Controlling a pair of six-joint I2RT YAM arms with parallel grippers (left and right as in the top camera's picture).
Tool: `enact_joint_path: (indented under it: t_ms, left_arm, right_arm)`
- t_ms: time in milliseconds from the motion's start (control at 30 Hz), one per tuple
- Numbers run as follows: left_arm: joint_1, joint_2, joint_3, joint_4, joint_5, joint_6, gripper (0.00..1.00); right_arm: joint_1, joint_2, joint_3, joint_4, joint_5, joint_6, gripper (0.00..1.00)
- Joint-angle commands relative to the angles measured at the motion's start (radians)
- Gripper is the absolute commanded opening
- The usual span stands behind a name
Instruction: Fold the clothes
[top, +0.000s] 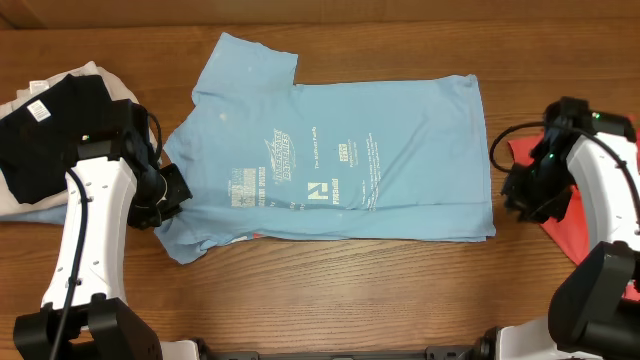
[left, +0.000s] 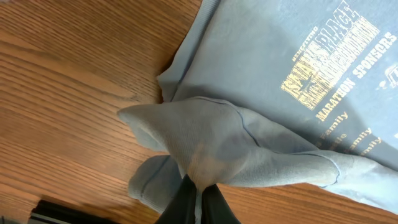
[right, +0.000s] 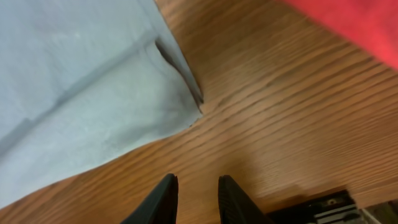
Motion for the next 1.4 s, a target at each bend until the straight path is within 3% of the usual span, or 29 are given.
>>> enact_joint_path:
  t_ms: [0, 467, 900, 1067, 1200, 1367]
  left_arm:
    - [0.004, 0.005, -0.007, 0.003, -0.003, 0.02, 0.04]
    - [0.004, 0.005, -0.007, 0.006, -0.003, 0.027, 0.04]
    - [0.004, 0.005, -0.007, 0.005, -0.003, 0.027, 0.04]
    - [0.004, 0.005, -0.007, 0.005, -0.003, 0.027, 0.04]
    - [0.004, 0.005, -0.007, 0.005, -0.003, 0.027, 0.04]
    - [0.004, 0.005, -0.007, 0.005, -0.003, 0.027, 0.04]
  right_arm:
    - [-0.001, -0.013, -0.064, 0.035, -0.029, 0.0, 0.25]
    - [-0.003, -0.008, -0.253, 0.279, -0.062, 0.009, 0.31]
    - [-0.003, 0.026, -0.3, 0.358, -0.052, 0.054, 0.32]
    - [-0.003, 0.026, -0.302, 0.361, -0.052, 0.054, 0.25]
    - [-0.003, 0.026, -0.302, 0.361, -0.052, 0.055, 0.04]
    - [-0.003, 0.026, -0.296, 0.361, -0.052, 0.055, 0.04]
